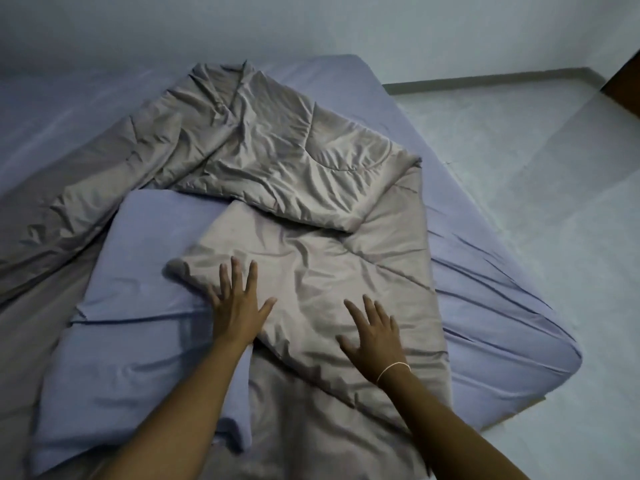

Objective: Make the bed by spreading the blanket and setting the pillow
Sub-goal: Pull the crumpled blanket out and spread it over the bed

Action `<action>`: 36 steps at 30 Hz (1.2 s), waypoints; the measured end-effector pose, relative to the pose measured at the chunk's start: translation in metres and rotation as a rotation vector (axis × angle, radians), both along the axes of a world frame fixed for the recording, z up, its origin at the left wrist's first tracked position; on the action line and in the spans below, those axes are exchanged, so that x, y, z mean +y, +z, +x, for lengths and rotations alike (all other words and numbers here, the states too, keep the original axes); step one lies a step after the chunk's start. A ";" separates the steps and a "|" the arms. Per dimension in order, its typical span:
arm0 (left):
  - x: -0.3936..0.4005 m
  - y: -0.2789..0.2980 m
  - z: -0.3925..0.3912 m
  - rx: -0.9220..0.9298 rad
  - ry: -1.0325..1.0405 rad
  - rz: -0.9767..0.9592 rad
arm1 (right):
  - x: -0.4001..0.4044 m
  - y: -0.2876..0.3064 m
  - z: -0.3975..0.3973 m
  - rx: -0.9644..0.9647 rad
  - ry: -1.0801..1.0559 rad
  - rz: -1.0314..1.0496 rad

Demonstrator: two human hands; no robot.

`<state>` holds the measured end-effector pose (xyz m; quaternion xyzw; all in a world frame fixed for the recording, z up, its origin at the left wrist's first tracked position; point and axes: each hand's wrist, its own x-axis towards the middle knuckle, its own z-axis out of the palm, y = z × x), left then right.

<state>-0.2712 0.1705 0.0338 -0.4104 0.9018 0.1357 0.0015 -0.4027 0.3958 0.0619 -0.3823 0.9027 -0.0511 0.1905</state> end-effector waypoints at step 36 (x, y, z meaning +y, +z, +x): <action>0.215 -0.138 -0.140 -0.006 -0.008 0.090 | 0.070 -0.129 -0.245 -0.183 0.130 0.388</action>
